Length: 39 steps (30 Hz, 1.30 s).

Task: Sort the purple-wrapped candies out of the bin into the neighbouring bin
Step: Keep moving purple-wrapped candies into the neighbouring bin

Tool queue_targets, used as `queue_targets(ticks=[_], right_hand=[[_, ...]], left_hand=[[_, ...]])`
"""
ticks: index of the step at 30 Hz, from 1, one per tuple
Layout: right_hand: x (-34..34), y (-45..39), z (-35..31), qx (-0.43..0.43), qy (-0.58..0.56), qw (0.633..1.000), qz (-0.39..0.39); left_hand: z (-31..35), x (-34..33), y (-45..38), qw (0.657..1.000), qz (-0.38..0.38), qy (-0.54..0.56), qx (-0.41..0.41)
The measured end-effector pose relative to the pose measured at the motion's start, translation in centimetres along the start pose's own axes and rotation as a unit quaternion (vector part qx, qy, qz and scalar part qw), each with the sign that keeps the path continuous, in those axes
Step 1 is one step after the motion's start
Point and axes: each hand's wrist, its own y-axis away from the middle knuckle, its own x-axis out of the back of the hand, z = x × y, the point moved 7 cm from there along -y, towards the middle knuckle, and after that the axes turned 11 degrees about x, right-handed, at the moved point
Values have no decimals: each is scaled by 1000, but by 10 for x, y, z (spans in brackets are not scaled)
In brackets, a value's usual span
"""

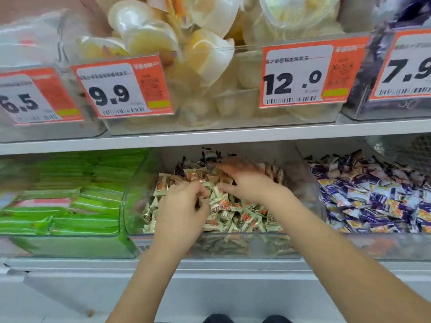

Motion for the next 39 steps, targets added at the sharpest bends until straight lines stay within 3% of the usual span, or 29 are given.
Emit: queue_targets(ticks=[2, 6, 10, 12, 16, 18, 21, 26, 31, 39], right_hand=[[-12, -9, 7, 15, 66, 996, -51], [-6, 30, 20, 54, 100, 993, -20], [-4, 52, 24, 18, 85, 987, -135], [18, 34, 26, -31, 28, 993, -106], [41, -28, 38, -91, -25, 994, 54], [25, -57, 34, -75, -72, 994, 43], [-1, -92, 30, -30, -24, 999, -17], [-16, -124, 32, -25, -6, 998, -52], [-23, -134, 20, 12, 49, 998, -34], [-4, -104, 17, 36, -107, 993, 28]], left_hand=[[-10, 0, -5, 999, -1, -39, 15], [-25, 2, -16, 997, -18, -52, 45], [-18, -7, -22, 994, -59, -74, 50], [-15, -13, -23, 993, -82, -74, 40], [-17, -19, -25, 992, -114, -52, 22], [-20, -17, -25, 992, -116, -45, 21], [-22, -14, -24, 992, -111, -48, 20], [-22, -15, -24, 992, -117, -43, 20], [-24, -14, -25, 991, -124, -38, 26], [-23, -11, -26, 993, -113, -9, 39]])
